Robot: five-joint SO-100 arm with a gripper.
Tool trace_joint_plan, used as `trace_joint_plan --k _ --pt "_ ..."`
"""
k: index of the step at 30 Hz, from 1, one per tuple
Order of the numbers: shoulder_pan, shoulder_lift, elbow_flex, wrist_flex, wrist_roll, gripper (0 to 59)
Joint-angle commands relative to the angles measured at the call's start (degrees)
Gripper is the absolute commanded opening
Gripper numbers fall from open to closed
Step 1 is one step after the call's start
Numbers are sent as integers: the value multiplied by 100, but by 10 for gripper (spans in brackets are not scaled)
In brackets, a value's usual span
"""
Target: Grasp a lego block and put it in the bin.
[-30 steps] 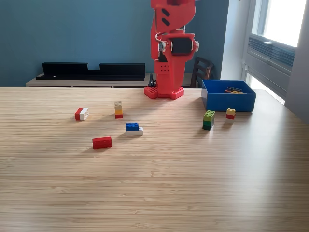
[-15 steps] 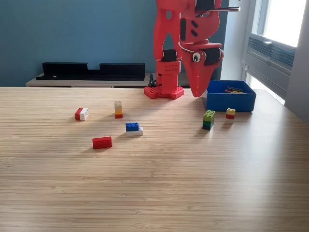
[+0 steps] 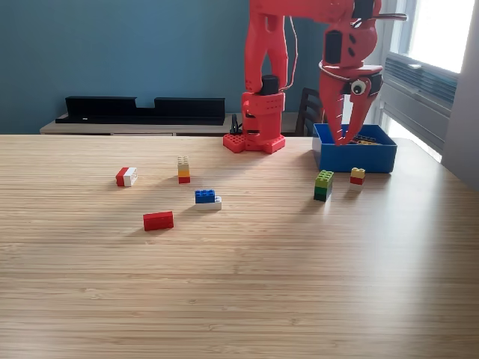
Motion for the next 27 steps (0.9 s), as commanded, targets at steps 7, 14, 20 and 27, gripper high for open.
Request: trace_joint_plan --k 7,14,20,27 --pt "-149 422 -316 -62 -659 393" --pt "-88 132 -70 -141 -1002 424" --pt "-26 -888 -334 -149 -993 418" --pt "-18 -1564 -404 -378 -958 405"
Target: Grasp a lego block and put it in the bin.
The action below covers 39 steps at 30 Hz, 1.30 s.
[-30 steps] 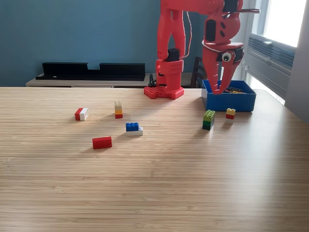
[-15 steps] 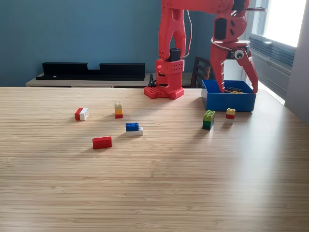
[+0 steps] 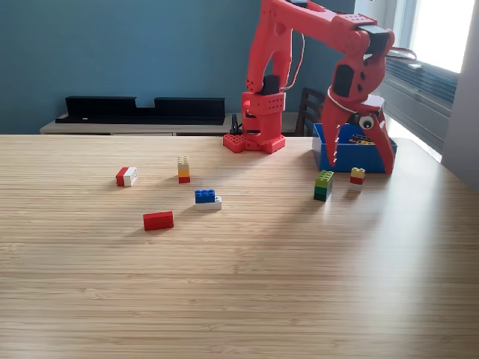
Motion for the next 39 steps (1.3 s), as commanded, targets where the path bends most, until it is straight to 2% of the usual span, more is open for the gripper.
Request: trace_joint_plan --k 1,7,16,39 --pt "-9 -158 -413 -167 18 402" --pt "-9 -369 -413 -387 123 378" --pt "-9 -580 -334 -677 316 305" --pt "-483 -615 -237 -756 606 261"
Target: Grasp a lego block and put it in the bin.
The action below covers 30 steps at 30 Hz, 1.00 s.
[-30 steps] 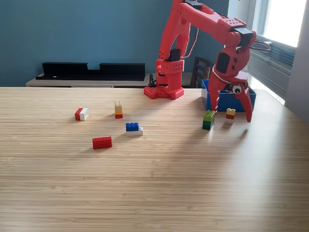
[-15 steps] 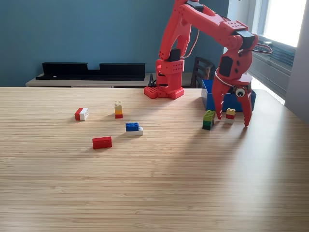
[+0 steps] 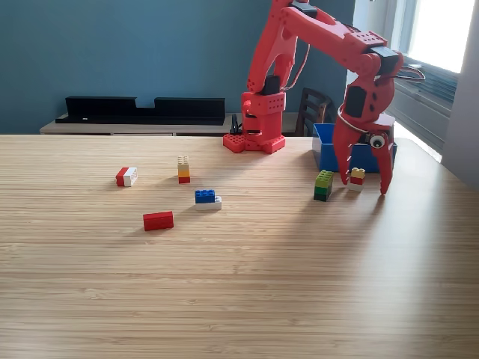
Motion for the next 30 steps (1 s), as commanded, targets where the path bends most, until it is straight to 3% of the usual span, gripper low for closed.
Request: trace_joint_plan --k 1,4,8,10,20,30 --pt "-202 35 -62 35 88 256" --pt "-237 35 -26 35 114 207" --pt "-237 35 35 35 167 51" --pt "-229 35 62 44 167 2" --pt "-211 35 -97 88 343 1" --pt "-105 35 -2382 1301 826 1"
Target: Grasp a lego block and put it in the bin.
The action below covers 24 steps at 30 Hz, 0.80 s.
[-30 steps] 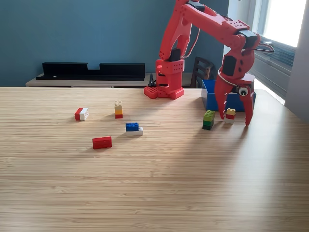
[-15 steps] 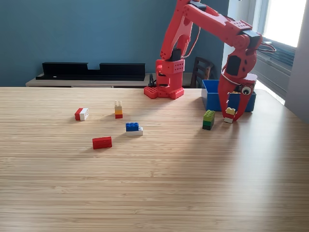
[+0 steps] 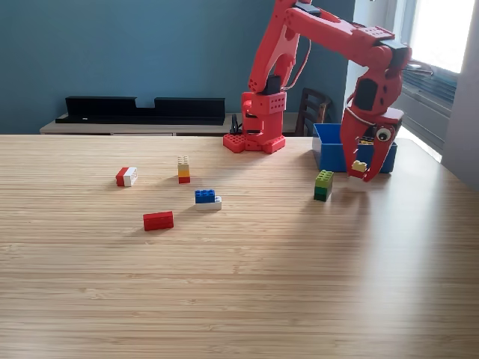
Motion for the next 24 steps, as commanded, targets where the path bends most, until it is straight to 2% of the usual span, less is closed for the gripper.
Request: trace_joint_plan --k 1,6,10,12,20,24 --pt "105 114 -1793 624 246 1" --pt "-9 114 -2813 1230 554 0" --pt "-220 114 -3226 1731 879 0" --pt "-422 167 -3050 1811 1002 0" --pt "-1617 202 -1459 1811 1397 0" --pt "-2215 220 -1143 1811 1591 0"
